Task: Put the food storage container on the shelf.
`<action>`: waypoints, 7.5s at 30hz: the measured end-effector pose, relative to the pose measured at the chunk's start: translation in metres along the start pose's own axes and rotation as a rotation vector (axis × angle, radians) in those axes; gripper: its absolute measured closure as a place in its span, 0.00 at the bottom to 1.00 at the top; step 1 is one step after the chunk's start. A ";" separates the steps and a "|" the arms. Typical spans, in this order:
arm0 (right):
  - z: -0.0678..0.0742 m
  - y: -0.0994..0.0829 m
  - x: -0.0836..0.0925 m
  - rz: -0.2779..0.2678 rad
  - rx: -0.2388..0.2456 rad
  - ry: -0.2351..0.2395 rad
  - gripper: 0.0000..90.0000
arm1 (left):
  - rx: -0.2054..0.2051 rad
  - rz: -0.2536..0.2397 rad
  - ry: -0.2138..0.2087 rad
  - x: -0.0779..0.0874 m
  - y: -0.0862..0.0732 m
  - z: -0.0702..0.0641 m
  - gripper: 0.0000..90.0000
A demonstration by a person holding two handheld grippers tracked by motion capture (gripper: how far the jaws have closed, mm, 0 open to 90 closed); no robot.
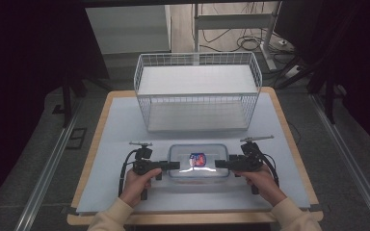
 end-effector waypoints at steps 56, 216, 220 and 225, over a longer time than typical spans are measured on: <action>0.010 -0.019 0.030 -0.069 -0.028 0.097 0.57 | -0.134 -0.093 0.042 0.019 -0.023 -0.023 0.48; 0.021 0.258 0.081 -0.237 0.090 -0.016 0.57 | -0.224 -0.269 0.046 0.070 0.256 -0.070 0.50; 0.017 0.262 0.078 -0.244 0.073 -0.013 0.57 | -0.204 -0.261 0.055 0.068 0.261 -0.068 0.49; 0.014 0.268 0.075 -0.250 0.043 -0.035 0.55 | -0.174 -0.248 0.079 0.064 0.270 -0.066 0.46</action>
Point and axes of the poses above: each handheld gripper's, and its own axes: x roughly backward along the jaws, y roughly out of its top, z roughly to its left, the point moved 5 cm from there along -x, roughly forward along the jaws
